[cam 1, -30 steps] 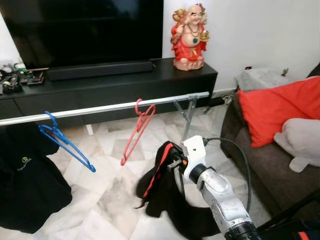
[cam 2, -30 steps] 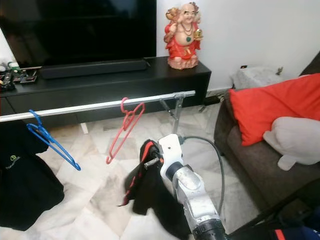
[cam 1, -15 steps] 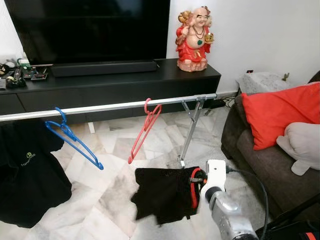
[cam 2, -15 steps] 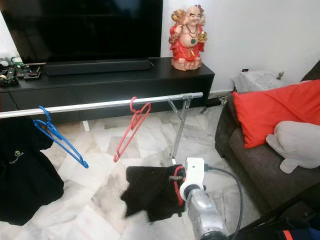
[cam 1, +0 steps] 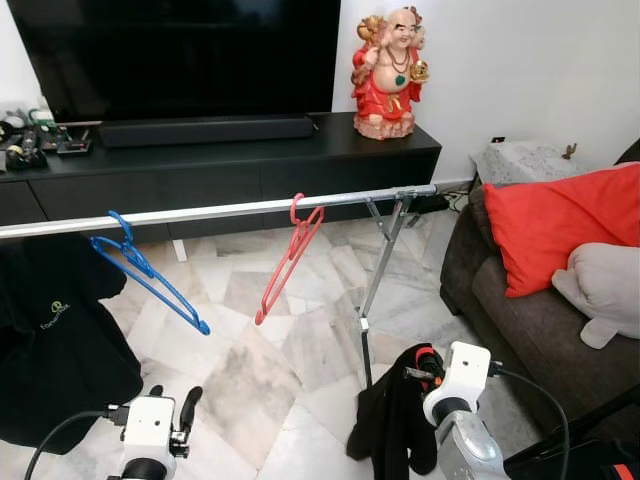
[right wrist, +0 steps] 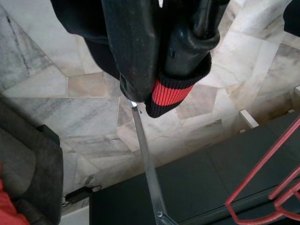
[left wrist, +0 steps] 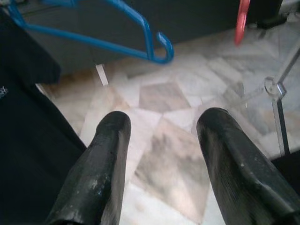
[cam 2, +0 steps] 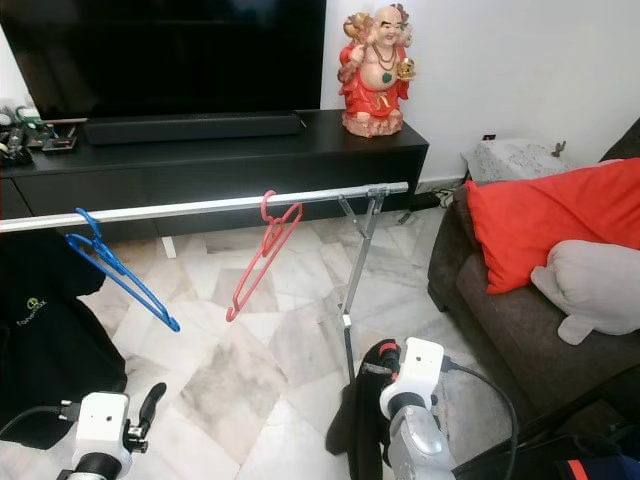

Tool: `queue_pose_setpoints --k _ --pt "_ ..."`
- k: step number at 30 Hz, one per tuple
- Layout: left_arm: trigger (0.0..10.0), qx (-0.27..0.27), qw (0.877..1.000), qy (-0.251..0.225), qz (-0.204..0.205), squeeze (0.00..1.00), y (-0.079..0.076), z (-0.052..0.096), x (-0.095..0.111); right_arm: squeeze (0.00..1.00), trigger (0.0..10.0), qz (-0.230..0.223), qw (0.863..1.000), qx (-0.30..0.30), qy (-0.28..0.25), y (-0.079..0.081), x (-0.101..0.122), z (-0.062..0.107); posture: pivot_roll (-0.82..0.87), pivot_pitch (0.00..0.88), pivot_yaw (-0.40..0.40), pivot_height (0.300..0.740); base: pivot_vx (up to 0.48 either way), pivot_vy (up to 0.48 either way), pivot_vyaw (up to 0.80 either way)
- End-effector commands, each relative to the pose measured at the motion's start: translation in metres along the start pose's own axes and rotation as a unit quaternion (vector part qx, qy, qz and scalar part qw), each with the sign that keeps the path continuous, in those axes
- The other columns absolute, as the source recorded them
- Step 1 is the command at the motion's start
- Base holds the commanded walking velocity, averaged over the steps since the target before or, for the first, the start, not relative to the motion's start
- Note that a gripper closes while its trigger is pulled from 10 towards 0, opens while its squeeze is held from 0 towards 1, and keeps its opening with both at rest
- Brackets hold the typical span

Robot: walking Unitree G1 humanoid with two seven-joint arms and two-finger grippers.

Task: Hang hanger

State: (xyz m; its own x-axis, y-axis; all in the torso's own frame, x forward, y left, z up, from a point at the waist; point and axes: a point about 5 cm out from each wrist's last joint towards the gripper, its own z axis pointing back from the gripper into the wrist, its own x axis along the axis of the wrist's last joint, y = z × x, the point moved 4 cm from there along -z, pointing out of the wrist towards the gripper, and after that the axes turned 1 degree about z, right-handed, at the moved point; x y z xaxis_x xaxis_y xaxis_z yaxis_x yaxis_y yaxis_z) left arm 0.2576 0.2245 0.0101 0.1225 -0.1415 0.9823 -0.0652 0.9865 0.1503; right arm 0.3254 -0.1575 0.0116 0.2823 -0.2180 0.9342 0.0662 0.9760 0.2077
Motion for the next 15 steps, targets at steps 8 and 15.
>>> queue_pose_setpoints --k 8,15 --pt "10.0 -0.024 0.999 -0.022 0.001 0.0 -0.014 -0.005 0.025 0.0 10.0 0.0 0.999 -0.008 -0.047 -0.002 0.019 0.002 0.11 0.008 -0.027 0.74 0.0 0.422 0.0" --pt "10.0 -0.029 0.999 -0.018 -0.003 0.0 -0.015 -0.004 0.027 0.0 10.0 0.005 0.999 -0.004 -0.049 0.003 0.019 0.002 0.11 0.0 -0.016 0.74 0.0 0.434 0.0"
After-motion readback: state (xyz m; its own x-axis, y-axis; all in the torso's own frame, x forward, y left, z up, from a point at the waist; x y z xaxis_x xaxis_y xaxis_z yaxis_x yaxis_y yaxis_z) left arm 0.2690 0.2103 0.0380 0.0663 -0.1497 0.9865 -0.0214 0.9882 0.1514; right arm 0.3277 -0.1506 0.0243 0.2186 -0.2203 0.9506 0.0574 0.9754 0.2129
